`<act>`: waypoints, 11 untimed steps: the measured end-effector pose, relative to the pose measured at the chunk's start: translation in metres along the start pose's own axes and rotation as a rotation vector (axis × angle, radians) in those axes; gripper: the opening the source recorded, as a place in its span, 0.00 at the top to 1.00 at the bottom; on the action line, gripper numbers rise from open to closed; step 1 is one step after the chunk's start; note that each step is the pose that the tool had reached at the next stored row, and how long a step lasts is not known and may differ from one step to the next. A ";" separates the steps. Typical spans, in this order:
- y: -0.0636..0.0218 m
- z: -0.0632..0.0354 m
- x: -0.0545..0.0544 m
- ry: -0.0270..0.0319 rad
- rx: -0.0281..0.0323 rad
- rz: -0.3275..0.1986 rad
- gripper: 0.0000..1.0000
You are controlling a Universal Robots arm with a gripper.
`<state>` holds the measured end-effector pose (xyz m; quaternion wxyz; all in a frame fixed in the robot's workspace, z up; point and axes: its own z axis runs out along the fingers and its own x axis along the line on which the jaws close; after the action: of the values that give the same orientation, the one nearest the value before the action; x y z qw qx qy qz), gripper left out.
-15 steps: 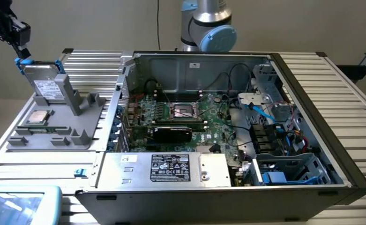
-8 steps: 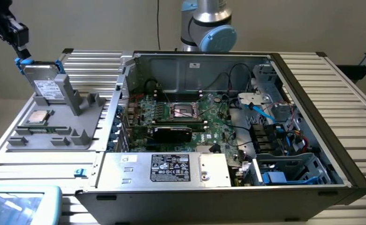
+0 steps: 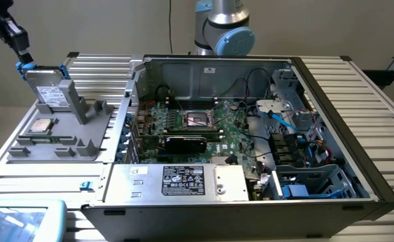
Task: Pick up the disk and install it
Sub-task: 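Pick up the disk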
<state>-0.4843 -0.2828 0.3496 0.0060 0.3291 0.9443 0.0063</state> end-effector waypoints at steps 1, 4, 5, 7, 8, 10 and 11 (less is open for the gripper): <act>0.0000 0.0001 0.000 -0.0003 0.0001 0.018 0.89; 0.0000 0.0003 0.000 -0.0010 0.0005 0.068 0.89; 0.0000 0.0004 0.000 -0.0014 0.0006 0.086 0.89; 0.0000 0.0005 0.000 -0.0019 0.0008 0.118 0.89; 0.0000 0.0005 0.000 -0.0019 0.0008 0.129 0.89; 0.0000 0.0006 0.000 -0.0016 0.0004 0.131 0.89; 0.0000 0.0006 0.000 0.0002 -0.0017 0.132 0.89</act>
<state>-0.4844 -0.2828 0.3490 0.0058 0.3908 0.9204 0.0076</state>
